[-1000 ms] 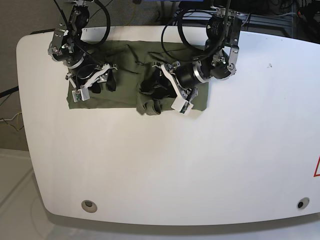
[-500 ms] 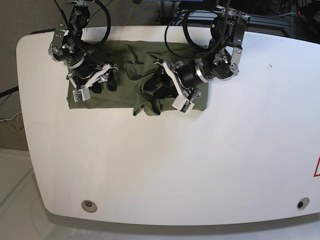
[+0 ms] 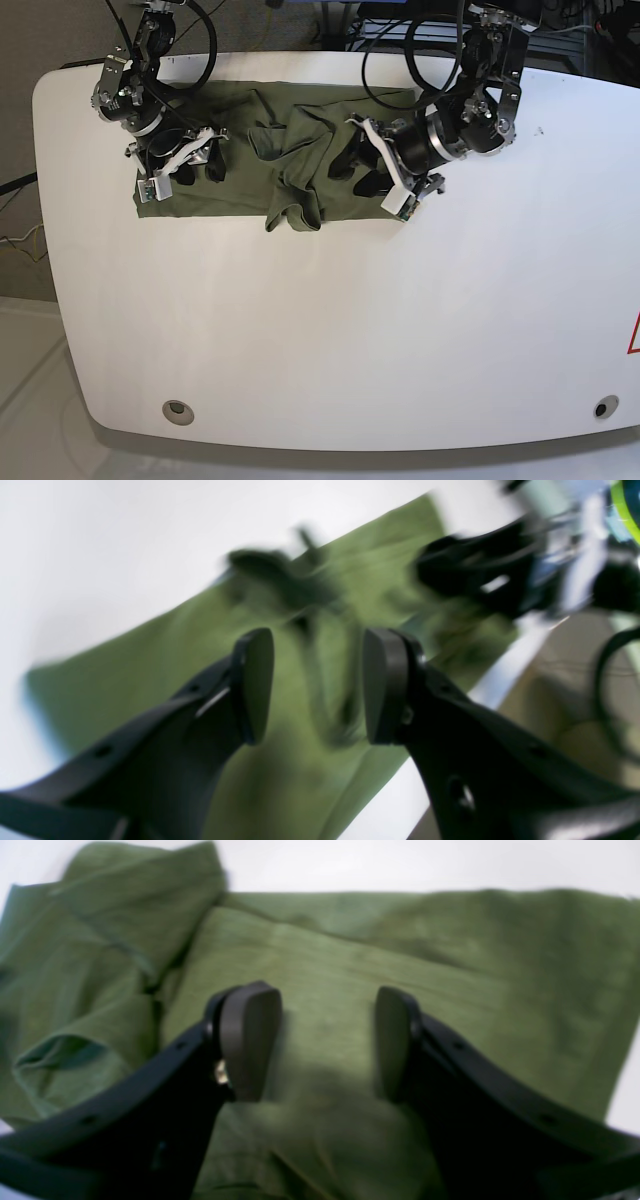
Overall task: Fold the T-shirt properly
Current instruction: 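Grasp the bundle's ends with both grippers and lift them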
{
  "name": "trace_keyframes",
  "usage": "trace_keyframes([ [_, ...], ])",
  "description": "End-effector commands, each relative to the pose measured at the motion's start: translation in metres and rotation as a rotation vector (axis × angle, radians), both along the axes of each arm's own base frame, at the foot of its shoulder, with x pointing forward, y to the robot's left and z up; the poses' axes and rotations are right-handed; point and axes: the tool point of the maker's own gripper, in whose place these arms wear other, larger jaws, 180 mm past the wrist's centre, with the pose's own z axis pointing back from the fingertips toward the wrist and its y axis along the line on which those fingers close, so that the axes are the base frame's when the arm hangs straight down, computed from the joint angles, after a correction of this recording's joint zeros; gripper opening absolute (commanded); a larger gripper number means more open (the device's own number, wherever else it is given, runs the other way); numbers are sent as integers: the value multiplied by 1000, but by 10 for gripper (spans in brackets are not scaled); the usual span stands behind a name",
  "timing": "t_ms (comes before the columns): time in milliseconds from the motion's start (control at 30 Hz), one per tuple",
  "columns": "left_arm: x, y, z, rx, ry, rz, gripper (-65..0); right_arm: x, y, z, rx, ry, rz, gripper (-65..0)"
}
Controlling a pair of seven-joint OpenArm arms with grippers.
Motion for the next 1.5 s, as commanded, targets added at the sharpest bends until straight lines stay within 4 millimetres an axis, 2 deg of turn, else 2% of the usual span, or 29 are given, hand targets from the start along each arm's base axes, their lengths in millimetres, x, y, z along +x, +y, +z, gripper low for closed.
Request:
trace_keyframes([
  [0,-9,-1,6,-16,-9,-6,-391,8,-31,17,-28,-57,-58,-320],
  [167,-18,4,-3,-3,20,-4,-392,4,-56,20,-43,-58,-119,-320],
  [367,-12,12,-15,8,37,19,-389,-1,-72,22,-51,-54,-159,-318],
  [633,-9,25,-33,40,72,42,-389,-6,-82,23,-46,-38,-181,-318],
  [700,-15,34,-36,73,81,30,-385,-17,-99,23,-51,-16,-230,-315],
  [967,-16,44,-40,101,84,33,-386,-27,-105,14,-40,40,-229,-306],
  [1300,-18,32,-37,75,86,21,-384,-32,-103,0,-45,113,-180,-315],
  [1367,-19,27,-35,62,83,21,-385,-45,-120,-14,-4,184,-201,-318],
  [1467,-19,23,-32,50,77,21,-385,-49,-126,-20,59,208,-208,-316],
])
